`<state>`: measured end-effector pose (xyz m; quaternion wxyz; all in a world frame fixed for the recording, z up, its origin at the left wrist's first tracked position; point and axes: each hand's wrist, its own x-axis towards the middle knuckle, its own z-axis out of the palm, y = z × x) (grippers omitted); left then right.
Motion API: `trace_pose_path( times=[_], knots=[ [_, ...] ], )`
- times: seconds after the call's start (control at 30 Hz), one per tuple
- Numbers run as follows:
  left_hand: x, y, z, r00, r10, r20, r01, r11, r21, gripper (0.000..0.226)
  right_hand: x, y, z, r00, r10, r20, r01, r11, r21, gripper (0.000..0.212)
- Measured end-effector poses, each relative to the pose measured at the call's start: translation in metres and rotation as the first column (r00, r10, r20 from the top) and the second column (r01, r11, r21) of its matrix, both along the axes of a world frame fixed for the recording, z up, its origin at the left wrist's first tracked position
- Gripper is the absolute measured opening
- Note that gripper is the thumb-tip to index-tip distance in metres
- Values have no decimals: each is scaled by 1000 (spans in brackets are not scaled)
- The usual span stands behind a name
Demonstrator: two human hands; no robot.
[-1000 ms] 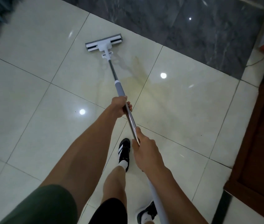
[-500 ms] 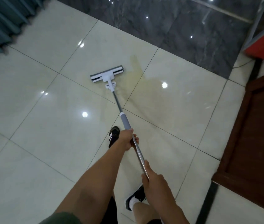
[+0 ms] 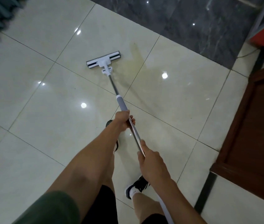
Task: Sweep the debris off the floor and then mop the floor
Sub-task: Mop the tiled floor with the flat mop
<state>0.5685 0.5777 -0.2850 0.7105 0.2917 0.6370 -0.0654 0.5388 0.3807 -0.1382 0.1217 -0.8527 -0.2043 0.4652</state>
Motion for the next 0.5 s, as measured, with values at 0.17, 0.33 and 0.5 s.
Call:
trace_pose_path(
  times=[0.17, 0.33, 0.5],
  knots=[
    [28, 74, -11, 999, 38, 7, -38, 999, 22, 14, 28, 75, -9, 1000, 15, 6, -15, 1000, -17, 55],
    [73, 179, -17, 997, 65, 46, -67, 997, 37, 13, 80, 176, -25, 999, 42, 12, -41, 999, -21, 54],
    [116, 280, -21, 994, 86, 68, -90, 994, 57, 13, 130, 277, -31, 996, 85, 34, -85, 996, 18, 51]
  ],
)
